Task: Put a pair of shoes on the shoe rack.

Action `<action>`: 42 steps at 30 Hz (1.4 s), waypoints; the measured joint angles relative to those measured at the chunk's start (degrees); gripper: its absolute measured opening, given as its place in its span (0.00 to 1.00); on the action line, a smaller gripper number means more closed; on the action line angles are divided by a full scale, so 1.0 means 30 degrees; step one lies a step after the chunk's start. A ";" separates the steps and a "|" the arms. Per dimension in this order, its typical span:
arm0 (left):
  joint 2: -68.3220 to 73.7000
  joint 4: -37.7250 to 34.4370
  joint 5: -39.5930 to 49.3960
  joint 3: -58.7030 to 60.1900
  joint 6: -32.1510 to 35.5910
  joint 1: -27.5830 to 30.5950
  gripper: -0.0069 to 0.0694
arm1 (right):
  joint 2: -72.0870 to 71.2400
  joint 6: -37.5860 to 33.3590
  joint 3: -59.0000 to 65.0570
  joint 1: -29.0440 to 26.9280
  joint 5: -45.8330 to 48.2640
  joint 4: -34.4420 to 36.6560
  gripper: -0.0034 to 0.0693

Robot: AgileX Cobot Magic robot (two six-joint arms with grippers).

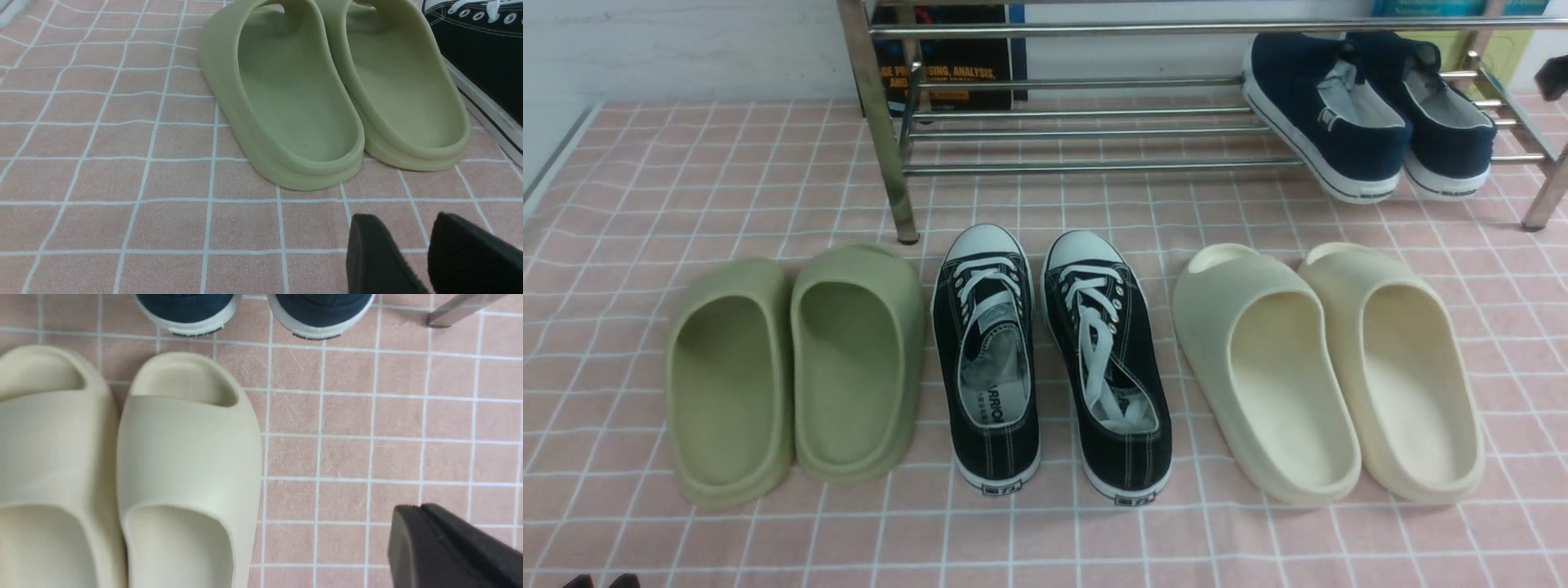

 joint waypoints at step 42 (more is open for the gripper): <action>0.0000 0.0000 0.0000 0.0000 -0.0017 0.0000 0.40 | -3.0971 0.1151 3.2383 0.2116 -2.1654 0.3906 0.08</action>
